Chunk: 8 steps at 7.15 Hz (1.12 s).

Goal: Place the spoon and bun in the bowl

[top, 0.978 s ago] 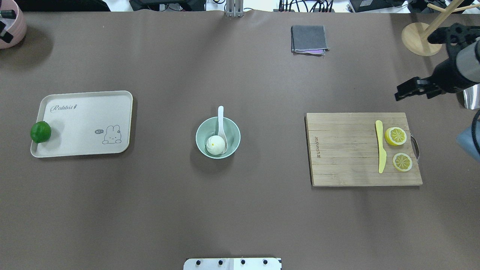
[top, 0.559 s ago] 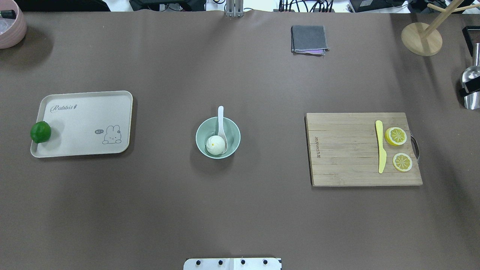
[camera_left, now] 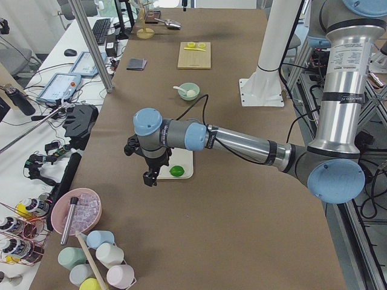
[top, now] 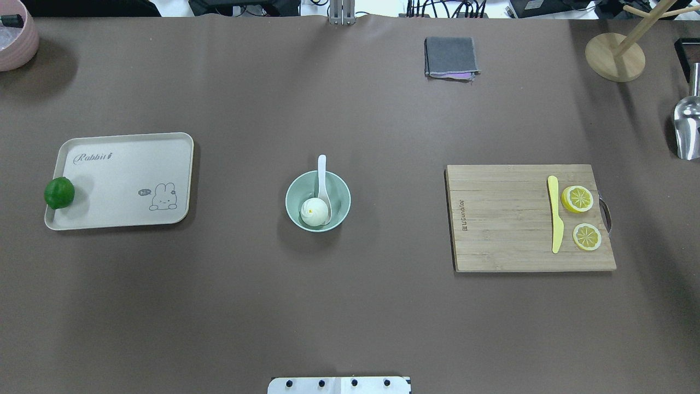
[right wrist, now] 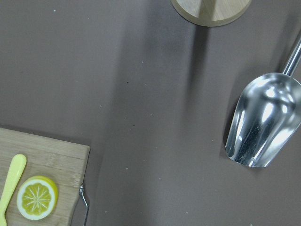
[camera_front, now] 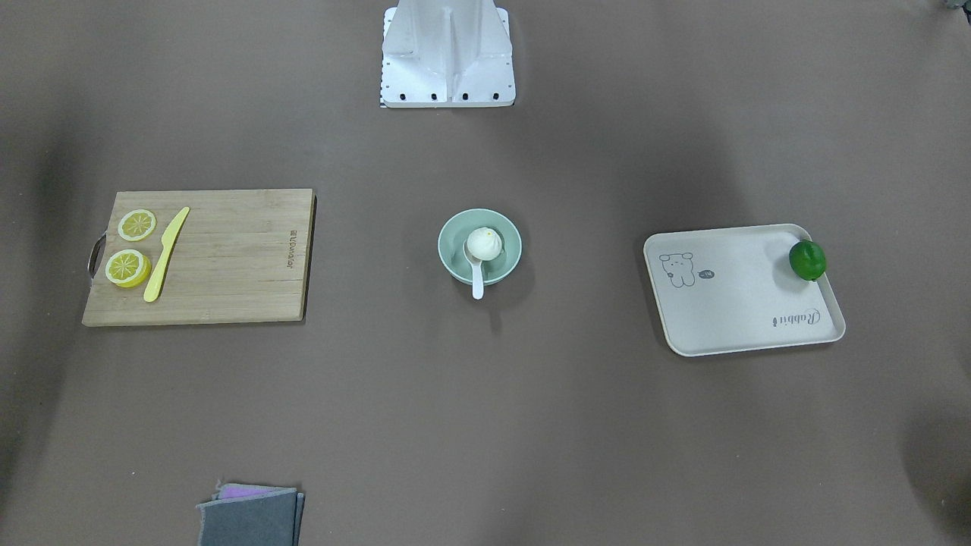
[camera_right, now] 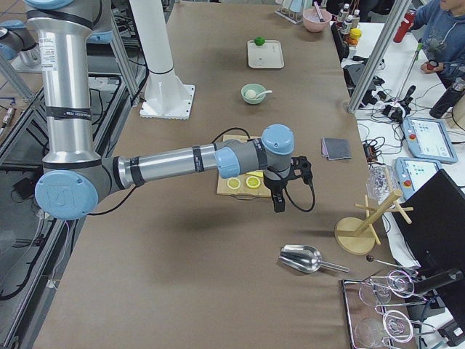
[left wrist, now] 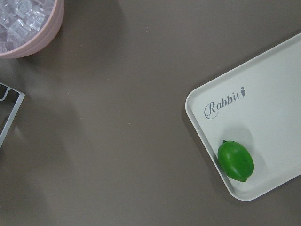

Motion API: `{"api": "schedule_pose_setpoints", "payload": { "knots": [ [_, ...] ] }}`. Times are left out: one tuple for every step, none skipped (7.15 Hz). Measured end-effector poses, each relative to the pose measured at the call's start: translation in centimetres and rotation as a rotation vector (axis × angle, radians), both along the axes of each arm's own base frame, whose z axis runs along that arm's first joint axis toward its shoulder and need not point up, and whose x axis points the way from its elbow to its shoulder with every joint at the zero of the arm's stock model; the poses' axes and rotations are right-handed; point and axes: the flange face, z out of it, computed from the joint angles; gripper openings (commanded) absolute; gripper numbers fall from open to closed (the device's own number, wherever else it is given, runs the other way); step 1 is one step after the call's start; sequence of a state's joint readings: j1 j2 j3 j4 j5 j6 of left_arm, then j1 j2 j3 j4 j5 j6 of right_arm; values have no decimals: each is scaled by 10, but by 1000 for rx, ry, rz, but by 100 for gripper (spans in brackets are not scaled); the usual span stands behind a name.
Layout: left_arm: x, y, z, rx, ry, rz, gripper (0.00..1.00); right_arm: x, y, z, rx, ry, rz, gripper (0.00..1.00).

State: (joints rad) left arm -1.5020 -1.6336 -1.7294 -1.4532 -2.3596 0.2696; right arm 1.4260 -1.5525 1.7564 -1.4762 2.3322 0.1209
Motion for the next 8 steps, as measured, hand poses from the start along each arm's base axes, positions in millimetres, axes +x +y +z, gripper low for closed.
{"api": "schedule_pose_setpoints", "payload": {
  "knots": [
    [-3, 1, 17, -26, 0, -5, 98, 7, 0, 5, 4, 3, -3, 99],
    [-11, 1, 27, -40, 0, -18, 98, 15, 0, 13, 12, 8, -12, 99],
    [-19, 1, 32, -44, 0, -34, 98, 22, 1, 21, 17, 11, -20, 99],
    [-27, 1, 37, -46, 0, -48, 98, 27, 6, 31, 13, 15, -28, 99],
    [-31, 2, 44, -48, 0, -55, 98, 33, 13, 45, 10, 19, -39, 99],
    [-32, 1, 49, -45, 1, -60, 98, 43, 19, 56, 14, 24, -47, 99],
    [-32, 0, 51, -42, 0, -65, 98, 48, 22, 62, 18, 26, -52, 100],
    [-32, 0, 51, -37, 0, -67, 98, 50, 24, 65, 20, 28, -54, 100]
  ]
}}
